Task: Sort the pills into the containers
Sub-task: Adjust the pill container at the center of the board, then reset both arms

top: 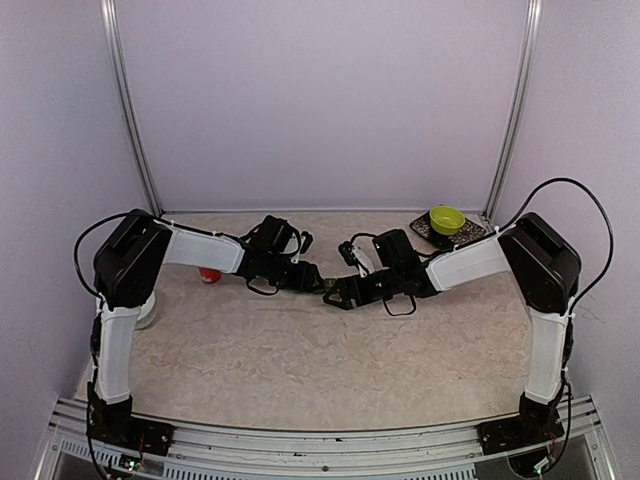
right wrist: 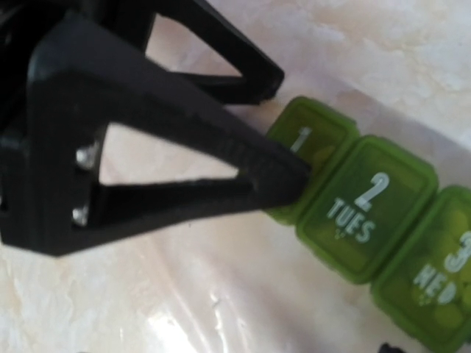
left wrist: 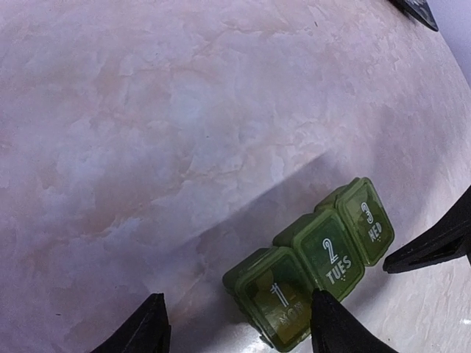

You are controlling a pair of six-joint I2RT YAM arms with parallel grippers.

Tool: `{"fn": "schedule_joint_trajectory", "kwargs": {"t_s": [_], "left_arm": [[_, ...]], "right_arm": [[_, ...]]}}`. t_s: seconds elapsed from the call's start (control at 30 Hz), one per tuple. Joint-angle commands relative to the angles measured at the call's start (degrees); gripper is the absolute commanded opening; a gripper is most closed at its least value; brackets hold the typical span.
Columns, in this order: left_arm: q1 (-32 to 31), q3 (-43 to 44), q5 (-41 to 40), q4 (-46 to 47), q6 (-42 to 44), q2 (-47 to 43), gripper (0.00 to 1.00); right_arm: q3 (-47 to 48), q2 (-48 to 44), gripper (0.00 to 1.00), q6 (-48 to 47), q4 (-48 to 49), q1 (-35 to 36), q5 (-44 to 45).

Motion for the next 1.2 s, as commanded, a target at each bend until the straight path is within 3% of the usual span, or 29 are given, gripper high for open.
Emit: {"fn": "schedule_joint_trajectory", "kwargs": {"t_s": [0.0, 0.57, 0.77, 1.17], "left_arm": [[0.68, 1.74, -0.99, -1.46, 0.42, -2.51, 0.65], [0.64, -1.08, -0.10, 1.33, 1.73, -8.14, 0.80], [0.57, -4.85, -0.80, 3.04, 1.53, -13.31, 0.98], [0.67, -12.81, -4.59, 4.14, 2.01, -24.86, 0.99]], "right_arm": [[0.01, -1.00, 0.83, -0.78, 1.14, -0.51, -0.19], [-1.91, -5.11, 0.92, -2.86, 0.25, -1.33, 0.13], [-3.20, -8.26, 0.96, -4.12, -0.52, -1.96, 0.75], [-7.29, -18.13, 1.00, -5.89, -5.05, -4.98, 6.65]]}}
